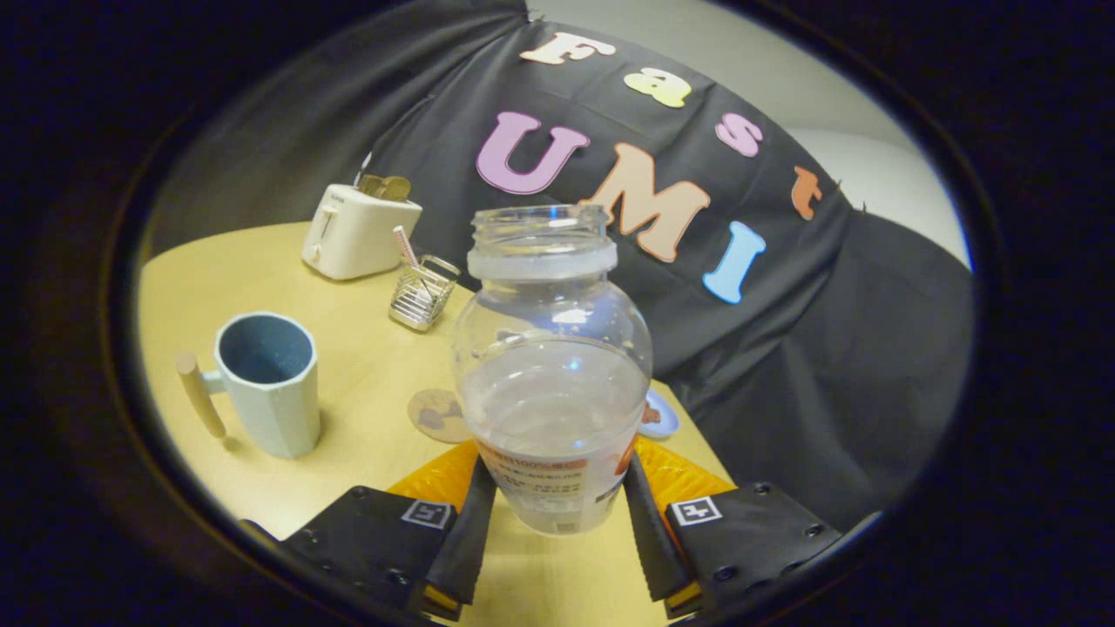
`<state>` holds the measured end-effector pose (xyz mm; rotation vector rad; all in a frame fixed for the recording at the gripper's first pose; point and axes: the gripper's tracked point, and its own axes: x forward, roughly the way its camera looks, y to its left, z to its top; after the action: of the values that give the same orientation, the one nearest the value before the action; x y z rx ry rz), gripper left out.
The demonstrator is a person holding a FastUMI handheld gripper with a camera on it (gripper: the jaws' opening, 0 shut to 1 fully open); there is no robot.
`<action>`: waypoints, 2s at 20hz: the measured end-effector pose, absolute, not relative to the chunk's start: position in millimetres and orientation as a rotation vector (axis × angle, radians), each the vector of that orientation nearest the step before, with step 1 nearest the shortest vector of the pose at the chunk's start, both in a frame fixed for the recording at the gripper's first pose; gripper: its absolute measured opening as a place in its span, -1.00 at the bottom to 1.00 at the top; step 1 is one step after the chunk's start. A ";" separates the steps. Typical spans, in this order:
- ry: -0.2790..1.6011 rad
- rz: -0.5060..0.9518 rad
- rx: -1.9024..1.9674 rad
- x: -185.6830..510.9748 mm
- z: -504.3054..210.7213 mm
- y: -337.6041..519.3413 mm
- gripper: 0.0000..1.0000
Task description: Take the bottle from table, then pour the juice into the cup, finally place the bottle on the coaster
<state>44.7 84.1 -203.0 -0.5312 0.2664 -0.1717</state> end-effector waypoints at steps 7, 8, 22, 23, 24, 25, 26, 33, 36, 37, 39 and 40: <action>0.179 -0.221 -0.811 51.1 -182.9 103.9 0.51; 0.173 -0.222 -0.832 51.5 -181.7 106.5 0.51; 0.062 -0.330 -1.239 54.5 -164.1 120.7 0.51; 0.054 -0.335 -1.262 53.7 -164.9 121.0 0.51; 0.054 -0.334 -1.279 54.6 -166.1 122.3 0.51; 0.053 -0.331 -1.290 54.6 -168.3 123.9 0.51; 0.052 -0.331 -1.302 54.5 -167.5 124.5 0.51; -0.005 -0.360 -1.442 53.1 -162.6 131.9 0.51; -0.023 -0.360 -1.468 53.1 -161.9 135.6 0.51; -0.029 -0.360 -1.475 52.9 -161.4 137.0 0.51; -0.040 -0.363 -1.484 53.7 -159.9 138.1 0.51; -0.043 -0.365 -1.486 52.6 -160.4 138.8 0.51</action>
<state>52.6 138.8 -160.4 -1.4863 -0.0435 -0.3647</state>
